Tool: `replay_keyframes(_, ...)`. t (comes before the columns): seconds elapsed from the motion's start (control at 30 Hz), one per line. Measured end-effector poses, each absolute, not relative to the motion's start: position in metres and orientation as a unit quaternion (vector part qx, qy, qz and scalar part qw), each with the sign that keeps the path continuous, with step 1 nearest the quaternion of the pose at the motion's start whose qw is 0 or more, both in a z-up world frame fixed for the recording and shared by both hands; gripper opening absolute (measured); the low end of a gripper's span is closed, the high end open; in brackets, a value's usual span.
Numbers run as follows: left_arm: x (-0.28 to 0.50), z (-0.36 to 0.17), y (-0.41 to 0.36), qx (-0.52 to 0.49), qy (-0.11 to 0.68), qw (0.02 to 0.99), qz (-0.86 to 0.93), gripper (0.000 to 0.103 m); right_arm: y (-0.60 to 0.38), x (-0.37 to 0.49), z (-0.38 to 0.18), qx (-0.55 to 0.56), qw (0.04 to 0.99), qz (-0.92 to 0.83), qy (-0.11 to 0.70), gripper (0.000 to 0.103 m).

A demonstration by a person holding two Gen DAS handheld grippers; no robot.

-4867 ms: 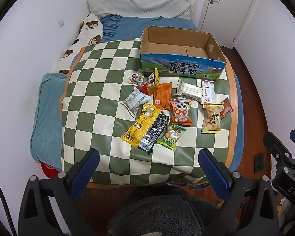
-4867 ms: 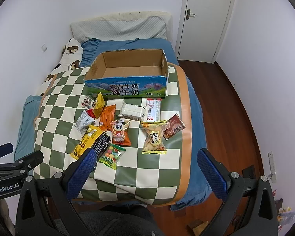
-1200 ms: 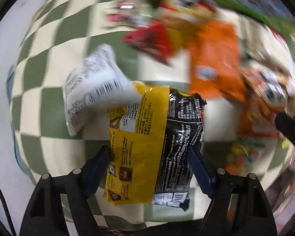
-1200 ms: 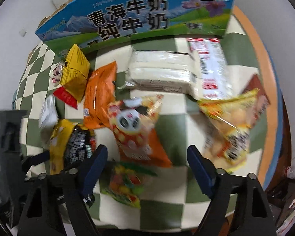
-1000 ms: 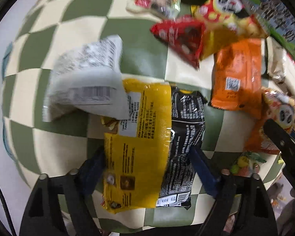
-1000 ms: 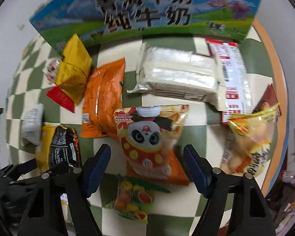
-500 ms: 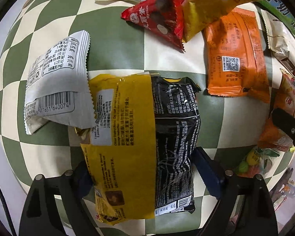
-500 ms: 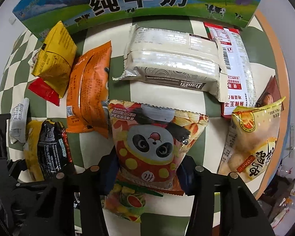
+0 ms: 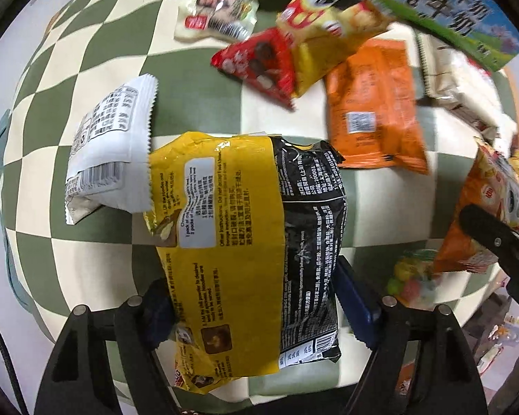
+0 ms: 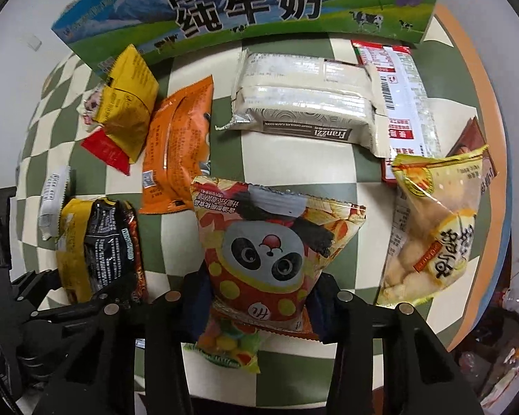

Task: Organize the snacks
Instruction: 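Carry both bags into the cardboard box and open both tools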

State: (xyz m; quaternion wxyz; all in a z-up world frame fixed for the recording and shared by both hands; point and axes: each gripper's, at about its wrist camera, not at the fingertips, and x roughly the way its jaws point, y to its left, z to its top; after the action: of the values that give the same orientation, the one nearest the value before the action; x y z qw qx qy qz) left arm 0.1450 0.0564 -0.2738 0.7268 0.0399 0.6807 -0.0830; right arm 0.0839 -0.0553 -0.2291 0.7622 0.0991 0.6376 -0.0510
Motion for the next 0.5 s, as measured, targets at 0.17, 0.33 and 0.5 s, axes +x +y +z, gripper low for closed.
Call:
replay_keyframes(0.17,0.142,-0.241,0.062,0.023,0.657,0.747,-0.095,0.079,-0.066,0.079,-0.203,0.109,0.775,-0.027,0.622,0.048)
replay_keyframes(0.33,0.145,-0.178,0.066,0.002,0.618,0.779,-0.104,0.079,-0.092,0.075,-0.155,0.126,0.791,0.002,0.599,0.048)
replay_keyframes(0.5,0.181,-0.113,0.029,-0.020,0.579,0.807,-0.118,0.079,-0.111,0.086,-0.101,0.130,0.812,0.033,0.568,0.048)
